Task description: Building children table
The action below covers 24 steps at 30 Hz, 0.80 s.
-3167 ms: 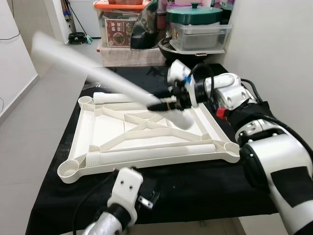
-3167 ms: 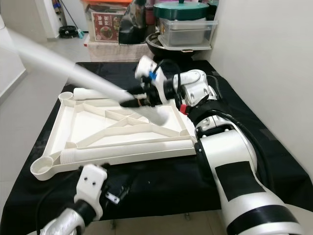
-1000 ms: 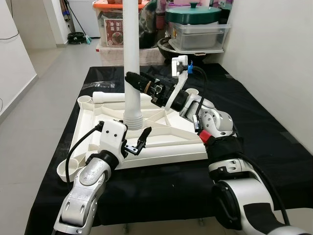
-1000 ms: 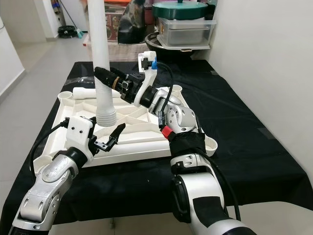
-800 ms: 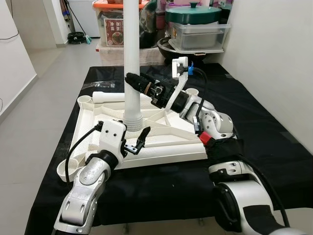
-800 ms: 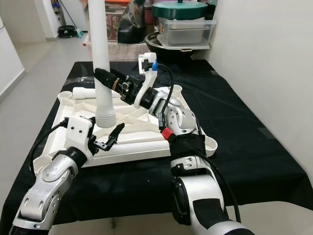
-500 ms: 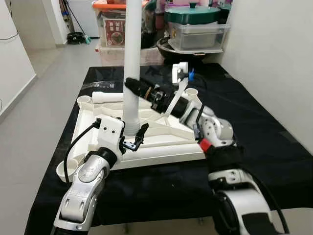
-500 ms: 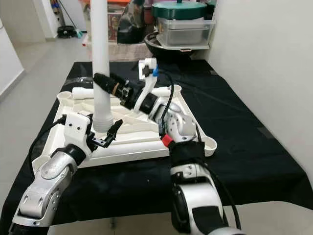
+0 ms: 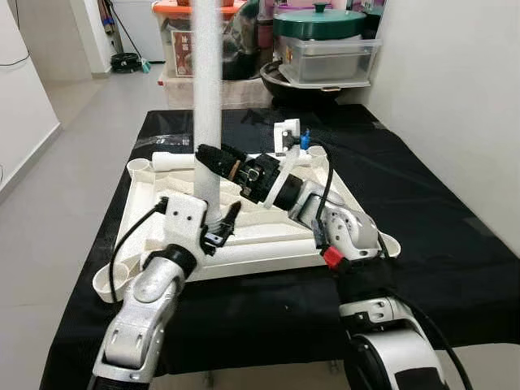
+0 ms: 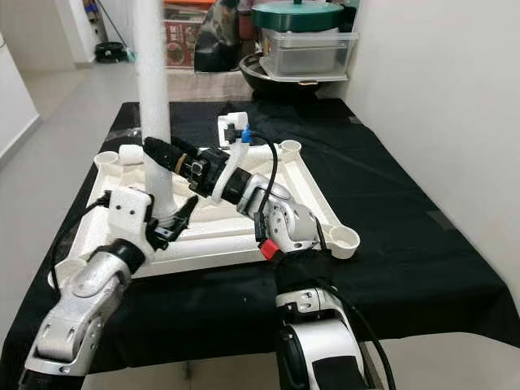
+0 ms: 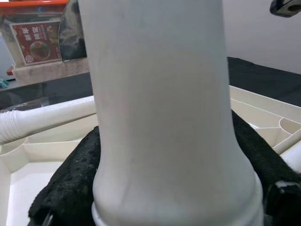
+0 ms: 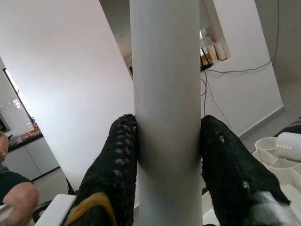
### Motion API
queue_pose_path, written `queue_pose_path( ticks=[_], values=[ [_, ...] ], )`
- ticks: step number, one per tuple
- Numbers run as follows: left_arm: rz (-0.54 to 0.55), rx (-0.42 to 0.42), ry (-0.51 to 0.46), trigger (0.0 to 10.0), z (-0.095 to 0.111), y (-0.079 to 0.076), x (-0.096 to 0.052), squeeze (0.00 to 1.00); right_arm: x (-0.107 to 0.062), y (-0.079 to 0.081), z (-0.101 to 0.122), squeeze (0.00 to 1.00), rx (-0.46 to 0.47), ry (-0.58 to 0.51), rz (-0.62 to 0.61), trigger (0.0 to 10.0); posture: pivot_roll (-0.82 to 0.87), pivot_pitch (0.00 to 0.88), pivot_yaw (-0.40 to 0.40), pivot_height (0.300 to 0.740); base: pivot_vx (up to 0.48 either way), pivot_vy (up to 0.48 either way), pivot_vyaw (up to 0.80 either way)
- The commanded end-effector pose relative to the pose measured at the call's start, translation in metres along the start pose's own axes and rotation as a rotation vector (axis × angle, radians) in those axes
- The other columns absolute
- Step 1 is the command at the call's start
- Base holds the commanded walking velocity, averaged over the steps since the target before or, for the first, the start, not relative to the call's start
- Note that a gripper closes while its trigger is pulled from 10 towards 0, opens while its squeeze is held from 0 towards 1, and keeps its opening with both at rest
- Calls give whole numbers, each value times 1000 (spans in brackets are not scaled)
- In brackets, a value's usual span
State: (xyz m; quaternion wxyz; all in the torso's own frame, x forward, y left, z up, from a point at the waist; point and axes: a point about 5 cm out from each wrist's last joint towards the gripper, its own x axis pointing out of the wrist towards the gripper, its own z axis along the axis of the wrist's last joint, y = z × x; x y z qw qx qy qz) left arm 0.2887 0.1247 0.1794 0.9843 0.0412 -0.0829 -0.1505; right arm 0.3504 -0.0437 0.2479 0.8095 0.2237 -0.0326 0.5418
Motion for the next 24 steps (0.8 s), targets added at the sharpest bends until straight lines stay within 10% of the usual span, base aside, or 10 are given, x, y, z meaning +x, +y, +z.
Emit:
queue_pose_path(
  ticks=[1,9,10,14,15,17,18,24],
  values=[
    [14,27,16,0,-3,1,0,0,2,4,3,0,-2,-12,11,0,68,0,-28,740,0,0,0],
    [19,68,37,0,-6,2,0,0,3,4,5,0,-3,-37,-17,0,66,0,-26,740,0,0,0],
    [20,81,47,10000,-8,2,0,0,3,3,6,0,-7,-49,-33,10000,68,0,-28,740,0,0,0],
    [19,90,56,10000,-9,3,0,0,3,3,6,196,-11,-56,-47,10000,67,0,-26,740,0,0,0],
    [16,94,65,10000,-11,3,-1,0,2,3,7,1000,-17,-61,-45,10000,68,0,-20,740,0,0,0],
    [10,93,77,10000,-13,5,-3,0,1,4,6,1000,-22,-55,-49,10000,67,0,-16,740,0,0,0],
    [2,97,88,10000,-14,6,-5,0,1,6,5,0,-17,-51,-38,10000,64,0,-9,740,0,0,0],
    [-49,148,119,10000,-22,4,-13,0,0,9,3,0,-5,-47,-21,10000,63,0,-8,740,0,0,0]
  ],
)
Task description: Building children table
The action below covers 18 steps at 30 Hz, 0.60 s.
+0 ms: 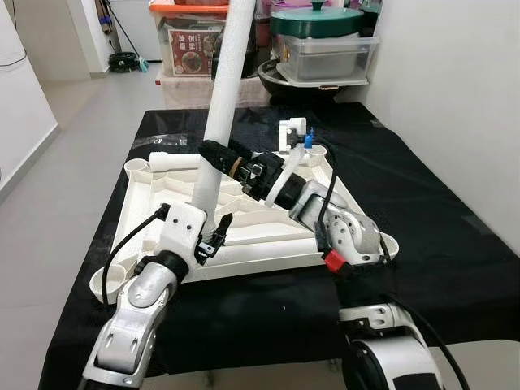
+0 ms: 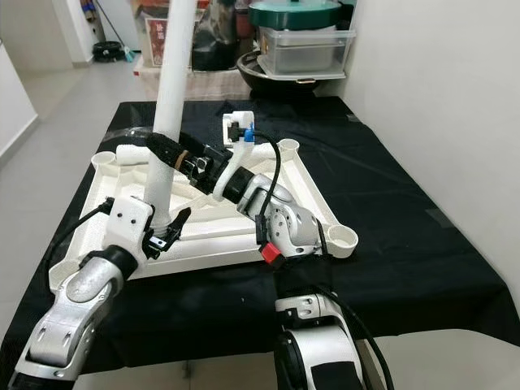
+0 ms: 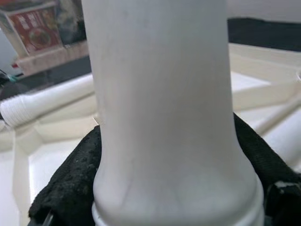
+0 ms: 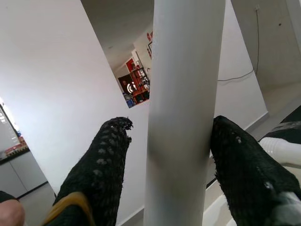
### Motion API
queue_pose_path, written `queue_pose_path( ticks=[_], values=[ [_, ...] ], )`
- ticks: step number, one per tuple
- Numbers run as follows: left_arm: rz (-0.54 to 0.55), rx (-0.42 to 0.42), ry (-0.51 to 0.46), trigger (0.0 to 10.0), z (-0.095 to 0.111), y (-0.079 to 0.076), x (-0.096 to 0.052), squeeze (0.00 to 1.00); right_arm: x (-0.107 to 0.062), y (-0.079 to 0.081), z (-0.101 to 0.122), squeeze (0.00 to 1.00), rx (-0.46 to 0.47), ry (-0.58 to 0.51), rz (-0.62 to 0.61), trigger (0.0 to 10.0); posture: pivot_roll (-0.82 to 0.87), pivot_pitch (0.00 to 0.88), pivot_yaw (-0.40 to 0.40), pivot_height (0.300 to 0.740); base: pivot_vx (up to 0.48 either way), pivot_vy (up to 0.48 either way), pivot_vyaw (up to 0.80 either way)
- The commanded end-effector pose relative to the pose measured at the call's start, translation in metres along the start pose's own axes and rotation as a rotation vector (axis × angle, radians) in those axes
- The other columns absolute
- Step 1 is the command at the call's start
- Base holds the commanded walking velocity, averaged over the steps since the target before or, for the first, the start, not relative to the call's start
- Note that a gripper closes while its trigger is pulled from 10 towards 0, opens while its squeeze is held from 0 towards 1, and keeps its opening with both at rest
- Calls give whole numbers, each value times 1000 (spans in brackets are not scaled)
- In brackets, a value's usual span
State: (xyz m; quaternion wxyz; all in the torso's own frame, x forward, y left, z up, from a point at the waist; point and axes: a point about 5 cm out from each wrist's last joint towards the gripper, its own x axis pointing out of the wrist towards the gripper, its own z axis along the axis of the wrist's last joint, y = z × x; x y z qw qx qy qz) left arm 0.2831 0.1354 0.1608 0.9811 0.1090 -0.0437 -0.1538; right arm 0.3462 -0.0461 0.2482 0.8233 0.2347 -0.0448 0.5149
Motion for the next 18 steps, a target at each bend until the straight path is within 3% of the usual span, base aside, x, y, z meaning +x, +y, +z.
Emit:
queue_pose_path(
  ticks=[1,18],
  values=[
    [-37,27,22,10000,-5,-4,-2,0,3,7,1,0,-1,0,37,10000,63,0,-10,740,0,0,0],
    [-133,92,44,10000,-9,-12,-7,0,8,16,-12,0,-94,111,72,10000,67,0,-12,740,0,0,0]
  ],
)
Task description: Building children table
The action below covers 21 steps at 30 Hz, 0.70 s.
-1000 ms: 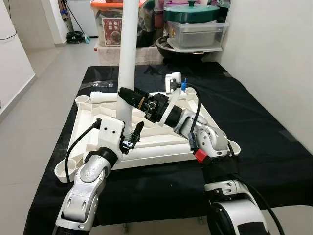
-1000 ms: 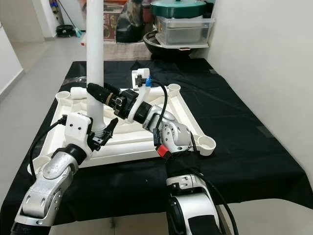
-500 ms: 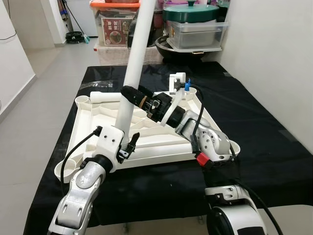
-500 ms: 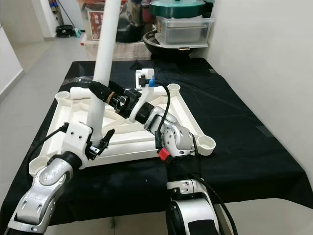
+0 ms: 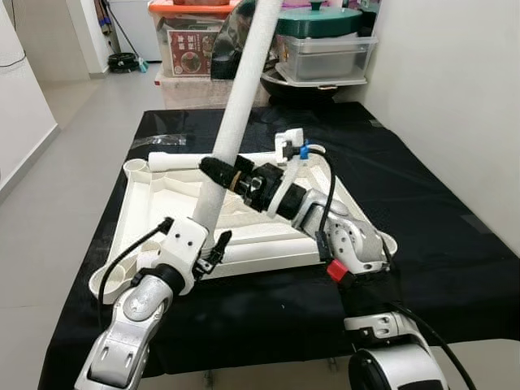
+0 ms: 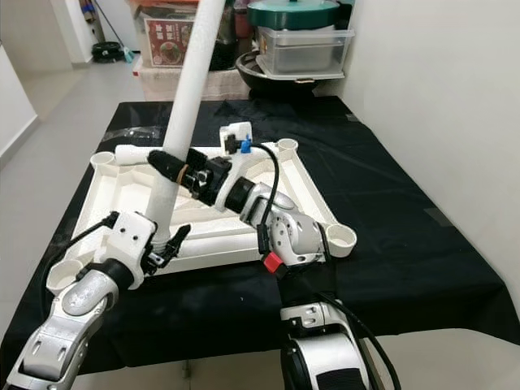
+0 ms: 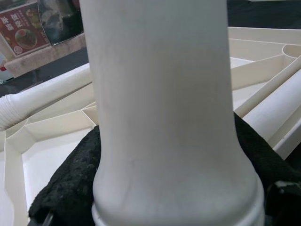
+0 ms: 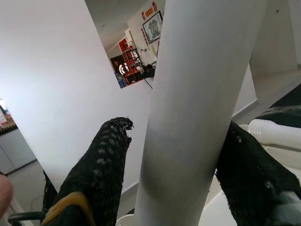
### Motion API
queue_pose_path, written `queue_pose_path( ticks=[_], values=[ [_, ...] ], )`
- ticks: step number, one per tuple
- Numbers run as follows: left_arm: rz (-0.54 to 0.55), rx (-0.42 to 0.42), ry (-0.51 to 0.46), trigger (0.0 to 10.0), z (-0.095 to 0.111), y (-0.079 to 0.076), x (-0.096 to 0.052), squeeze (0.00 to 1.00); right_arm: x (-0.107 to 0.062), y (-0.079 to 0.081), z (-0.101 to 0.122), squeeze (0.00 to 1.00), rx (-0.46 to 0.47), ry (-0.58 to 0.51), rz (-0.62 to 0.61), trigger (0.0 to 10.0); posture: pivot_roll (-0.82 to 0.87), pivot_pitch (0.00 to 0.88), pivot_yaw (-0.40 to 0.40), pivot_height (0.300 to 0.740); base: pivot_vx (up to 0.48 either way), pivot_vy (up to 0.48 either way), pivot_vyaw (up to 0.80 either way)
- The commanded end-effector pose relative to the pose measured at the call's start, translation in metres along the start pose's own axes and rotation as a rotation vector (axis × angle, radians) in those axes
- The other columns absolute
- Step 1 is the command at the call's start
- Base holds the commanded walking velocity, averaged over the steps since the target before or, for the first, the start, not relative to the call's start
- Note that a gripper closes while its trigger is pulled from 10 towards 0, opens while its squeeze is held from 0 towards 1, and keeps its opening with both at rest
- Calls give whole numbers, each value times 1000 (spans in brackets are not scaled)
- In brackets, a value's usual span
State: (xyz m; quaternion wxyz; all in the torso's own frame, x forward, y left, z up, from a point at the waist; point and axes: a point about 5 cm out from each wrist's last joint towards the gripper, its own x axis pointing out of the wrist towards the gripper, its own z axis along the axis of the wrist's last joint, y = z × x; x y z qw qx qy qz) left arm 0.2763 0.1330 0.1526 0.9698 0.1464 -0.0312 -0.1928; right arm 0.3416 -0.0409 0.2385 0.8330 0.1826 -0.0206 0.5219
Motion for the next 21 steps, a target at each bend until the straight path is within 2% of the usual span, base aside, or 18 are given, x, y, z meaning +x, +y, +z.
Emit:
queue_pose_path(
  ticks=[1,8,12,15,20,21],
  values=[
    [-47,24,17,10000,-2,-6,-1,0,8,13,1,0,-33,10,76,10000,67,0,-12,740,0,0,0],
    [-68,37,15,10000,-2,-10,-1,0,12,14,-1,0,-30,14,68,10000,70,0,-11,740,0,0,0],
    [-107,53,19,10000,-5,-17,-3,0,12,12,-1,0,26,9,66,10000,68,0,-16,740,0,0,0],
    [-117,66,21,10000,-6,-19,-4,0,12,12,-1,0,42,8,69,10000,68,0,-15,740,0,0,0],
    [-126,39,32,10000,-8,-20,-5,0,14,16,2,0,73,-9,89,10000,70,0,-16,740,0,0,0],
    [-132,56,32,10000,-8,-20,-5,0,15,17,3,0,81,-16,97,10000,69,0,-11,740,0,0,0]
  ],
)
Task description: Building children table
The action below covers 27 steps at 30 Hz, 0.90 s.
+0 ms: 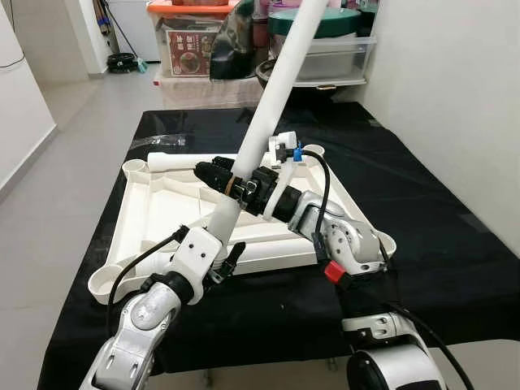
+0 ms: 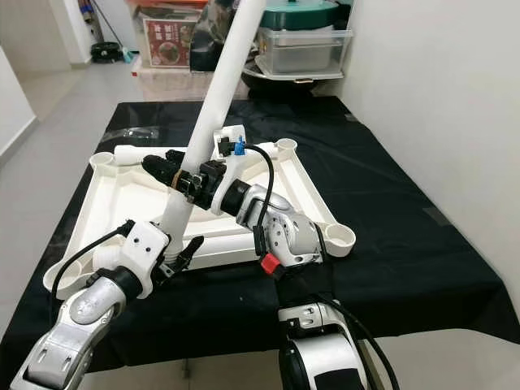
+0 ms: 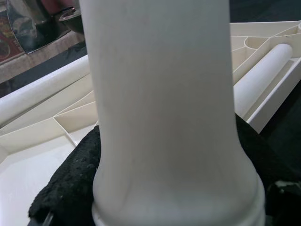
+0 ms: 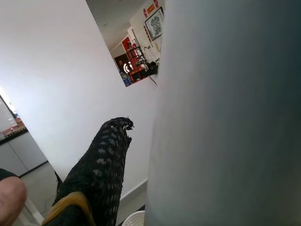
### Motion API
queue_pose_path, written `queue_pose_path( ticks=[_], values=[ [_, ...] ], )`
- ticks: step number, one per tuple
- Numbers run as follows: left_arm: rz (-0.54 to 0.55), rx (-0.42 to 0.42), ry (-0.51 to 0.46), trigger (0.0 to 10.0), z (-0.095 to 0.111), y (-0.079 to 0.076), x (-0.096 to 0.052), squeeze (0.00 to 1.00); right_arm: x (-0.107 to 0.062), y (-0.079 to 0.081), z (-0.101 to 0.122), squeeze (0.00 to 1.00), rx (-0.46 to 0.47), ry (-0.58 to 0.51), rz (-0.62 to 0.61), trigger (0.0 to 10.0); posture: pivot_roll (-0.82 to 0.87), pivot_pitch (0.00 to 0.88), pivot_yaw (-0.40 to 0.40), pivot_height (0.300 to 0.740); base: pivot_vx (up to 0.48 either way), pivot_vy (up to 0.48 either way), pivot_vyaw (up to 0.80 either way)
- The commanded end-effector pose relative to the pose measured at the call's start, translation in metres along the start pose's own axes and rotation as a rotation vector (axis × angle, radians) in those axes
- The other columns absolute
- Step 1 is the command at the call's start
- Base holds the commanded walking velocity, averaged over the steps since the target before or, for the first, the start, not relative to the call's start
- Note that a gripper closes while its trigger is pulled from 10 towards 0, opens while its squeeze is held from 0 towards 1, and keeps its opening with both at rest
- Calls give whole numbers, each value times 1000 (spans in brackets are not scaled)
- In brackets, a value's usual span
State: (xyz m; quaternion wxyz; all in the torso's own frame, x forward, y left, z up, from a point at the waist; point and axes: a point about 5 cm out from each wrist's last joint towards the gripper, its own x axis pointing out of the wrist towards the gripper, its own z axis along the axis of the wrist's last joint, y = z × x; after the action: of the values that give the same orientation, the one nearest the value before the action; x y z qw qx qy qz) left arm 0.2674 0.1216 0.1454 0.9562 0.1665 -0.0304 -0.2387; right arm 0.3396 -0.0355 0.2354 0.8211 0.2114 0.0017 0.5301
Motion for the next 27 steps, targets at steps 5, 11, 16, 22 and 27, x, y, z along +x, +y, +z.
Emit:
queue_pose_path(
  ticks=[5,11,16,22,27],
  values=[
    [-45,27,41,10000,-7,-4,-2,0,14,17,7,0,4,-29,96,10000,71,0,-13,740,0,0,0],
    [-49,34,41,10000,-8,-5,-3,0,14,18,7,0,3,-27,97,9804,70,0,-12,740,0,0,0],
    [-57,51,41,10000,-8,-6,-4,0,14,17,7,0,-6,-26,94,2549,70,0,-9,740,0,0,0],
    [-53,40,40,10000,-8,-6,-4,0,14,16,7,0,-8,-29,87,0,70,0,-10,740,0,0,0],
    [-42,15,54,10000,-9,-4,-4,0,14,15,8,0,-18,-33,75,0,71,0,-8,740,0,0,0]
  ],
)
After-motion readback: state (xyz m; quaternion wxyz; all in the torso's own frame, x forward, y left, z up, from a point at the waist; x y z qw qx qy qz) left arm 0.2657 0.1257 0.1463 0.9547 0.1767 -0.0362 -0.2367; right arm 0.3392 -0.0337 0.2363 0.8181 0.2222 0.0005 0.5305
